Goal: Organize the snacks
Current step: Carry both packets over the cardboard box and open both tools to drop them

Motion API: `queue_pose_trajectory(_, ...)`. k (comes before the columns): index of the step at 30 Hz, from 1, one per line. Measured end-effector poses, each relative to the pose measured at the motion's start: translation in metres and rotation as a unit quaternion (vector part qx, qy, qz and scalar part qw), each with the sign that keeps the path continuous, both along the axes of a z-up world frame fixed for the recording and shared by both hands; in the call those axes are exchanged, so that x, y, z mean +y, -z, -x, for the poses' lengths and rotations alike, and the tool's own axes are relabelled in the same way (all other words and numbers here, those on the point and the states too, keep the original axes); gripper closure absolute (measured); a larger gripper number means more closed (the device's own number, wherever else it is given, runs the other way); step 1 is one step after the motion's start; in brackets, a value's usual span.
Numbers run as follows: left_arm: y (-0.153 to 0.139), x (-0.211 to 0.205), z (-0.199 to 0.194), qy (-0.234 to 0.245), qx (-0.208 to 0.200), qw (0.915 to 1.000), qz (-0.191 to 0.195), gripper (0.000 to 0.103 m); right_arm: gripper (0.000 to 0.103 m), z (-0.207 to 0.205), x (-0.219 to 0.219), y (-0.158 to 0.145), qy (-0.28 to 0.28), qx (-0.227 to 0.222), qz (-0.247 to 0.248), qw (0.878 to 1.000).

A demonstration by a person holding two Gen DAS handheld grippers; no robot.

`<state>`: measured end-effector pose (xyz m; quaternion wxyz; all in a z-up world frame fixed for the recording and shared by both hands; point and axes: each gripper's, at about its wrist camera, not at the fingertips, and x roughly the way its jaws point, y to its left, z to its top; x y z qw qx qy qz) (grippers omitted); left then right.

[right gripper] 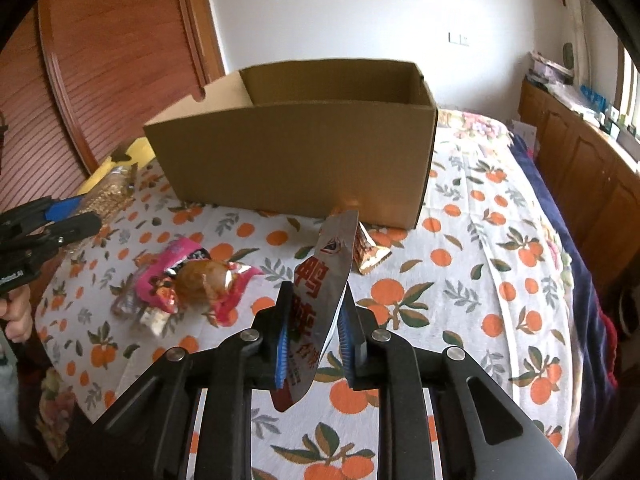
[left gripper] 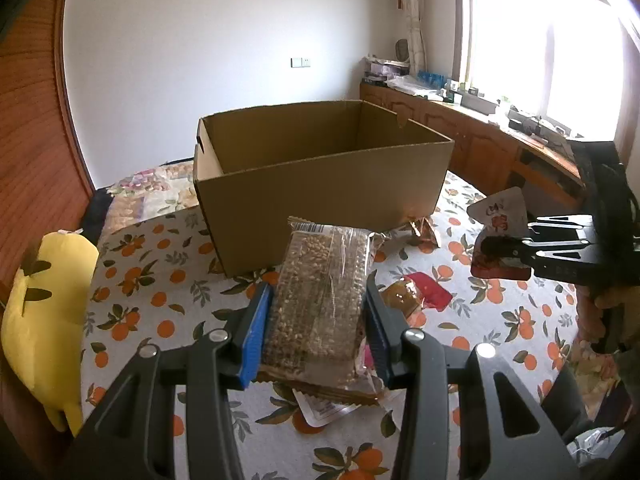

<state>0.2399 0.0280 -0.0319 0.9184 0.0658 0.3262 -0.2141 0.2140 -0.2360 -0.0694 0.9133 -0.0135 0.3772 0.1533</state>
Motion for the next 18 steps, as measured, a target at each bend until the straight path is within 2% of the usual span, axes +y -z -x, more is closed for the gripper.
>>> queue_pose_trajectory(18,-0.027,-0.013,0.015,-0.006,-0.024,0.9996,0.009,0.06,0.085,0.034,-0.002,-0.032,-0.009,-0.033,-0.008,0.999)
